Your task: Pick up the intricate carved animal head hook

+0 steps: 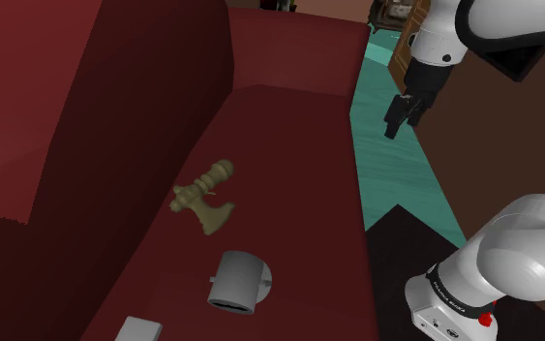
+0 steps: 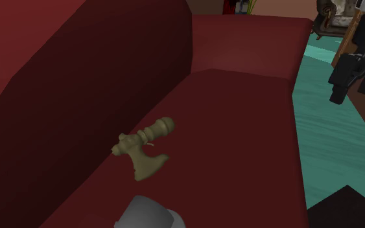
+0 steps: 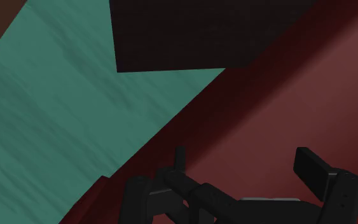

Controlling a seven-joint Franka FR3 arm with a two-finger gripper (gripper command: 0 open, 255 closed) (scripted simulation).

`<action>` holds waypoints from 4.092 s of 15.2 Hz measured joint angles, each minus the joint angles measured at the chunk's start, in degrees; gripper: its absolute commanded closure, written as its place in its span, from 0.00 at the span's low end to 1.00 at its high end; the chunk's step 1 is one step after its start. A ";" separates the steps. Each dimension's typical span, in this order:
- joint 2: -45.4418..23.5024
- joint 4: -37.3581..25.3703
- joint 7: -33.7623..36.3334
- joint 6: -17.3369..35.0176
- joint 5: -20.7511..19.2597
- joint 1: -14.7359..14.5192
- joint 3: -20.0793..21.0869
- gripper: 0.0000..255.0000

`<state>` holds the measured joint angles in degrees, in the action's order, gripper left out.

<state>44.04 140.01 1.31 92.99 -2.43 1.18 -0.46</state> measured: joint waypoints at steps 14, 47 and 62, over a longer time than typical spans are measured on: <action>-8.91 1.46 10.34 16.17 9.39 -6.65 10.87 0.00; -51.49 -21.34 41.65 47.35 -7.00 -13.60 31.71 0.00; -50.30 -22.21 40.88 45.44 -5.84 -13.44 31.98 1.00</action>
<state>-6.26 117.80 42.19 138.43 -8.27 -12.26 31.52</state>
